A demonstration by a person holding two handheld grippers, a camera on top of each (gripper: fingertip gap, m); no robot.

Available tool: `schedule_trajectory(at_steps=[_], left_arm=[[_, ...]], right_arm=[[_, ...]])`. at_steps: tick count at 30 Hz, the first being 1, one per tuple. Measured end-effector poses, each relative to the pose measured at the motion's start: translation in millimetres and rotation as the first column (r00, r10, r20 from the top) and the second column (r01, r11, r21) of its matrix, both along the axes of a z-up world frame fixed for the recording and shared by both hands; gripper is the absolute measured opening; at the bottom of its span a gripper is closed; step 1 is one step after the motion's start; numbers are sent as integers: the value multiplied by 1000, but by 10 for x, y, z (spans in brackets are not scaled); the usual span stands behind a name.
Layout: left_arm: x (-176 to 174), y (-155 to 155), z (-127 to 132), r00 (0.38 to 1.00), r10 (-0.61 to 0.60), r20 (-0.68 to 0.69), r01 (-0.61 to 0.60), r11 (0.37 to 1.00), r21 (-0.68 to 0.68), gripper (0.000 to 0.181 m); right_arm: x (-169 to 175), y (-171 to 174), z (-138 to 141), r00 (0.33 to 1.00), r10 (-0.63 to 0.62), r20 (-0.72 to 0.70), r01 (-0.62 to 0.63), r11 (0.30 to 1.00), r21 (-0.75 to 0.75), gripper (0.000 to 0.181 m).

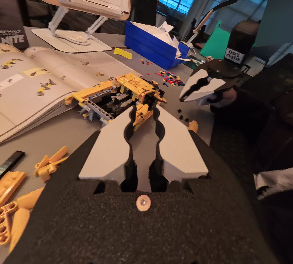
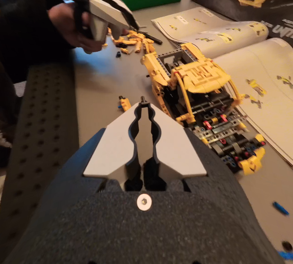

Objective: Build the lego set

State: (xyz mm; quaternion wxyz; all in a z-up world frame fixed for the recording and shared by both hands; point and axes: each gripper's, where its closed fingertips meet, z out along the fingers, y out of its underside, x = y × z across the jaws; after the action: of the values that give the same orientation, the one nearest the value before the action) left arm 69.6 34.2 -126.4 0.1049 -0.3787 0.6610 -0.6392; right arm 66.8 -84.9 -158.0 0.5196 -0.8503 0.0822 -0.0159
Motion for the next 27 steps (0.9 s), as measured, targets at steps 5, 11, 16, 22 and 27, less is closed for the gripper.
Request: schedule_trajectory(at_steps=[5,11,16,22,27], left_arm=[[-33,-122,-82,999,-30,18,28,995,93,21],[-108,-636,-281,990,-135,48,115,949,295,22],[-225,-1121,-330,965,-260,-9,252,925,285,22],[-214,-1105,-274,966,-251,61,225,933,282,22],[-139,-935,-201,977,-196,90,169,954,247,22]], right_arm=[[202,-417,16,988,-142,-58,145,988,50,7],[260,-1292,-467,957,-292,-4,284,934,-217,7],[83,-1344,-647,975,-223,-7,211,933,-293,7],[-33,-1164,-727,991,-134,-20,122,950,-286,7],[-4,-1130,-694,991,-133,-23,122,956,-268,26]])
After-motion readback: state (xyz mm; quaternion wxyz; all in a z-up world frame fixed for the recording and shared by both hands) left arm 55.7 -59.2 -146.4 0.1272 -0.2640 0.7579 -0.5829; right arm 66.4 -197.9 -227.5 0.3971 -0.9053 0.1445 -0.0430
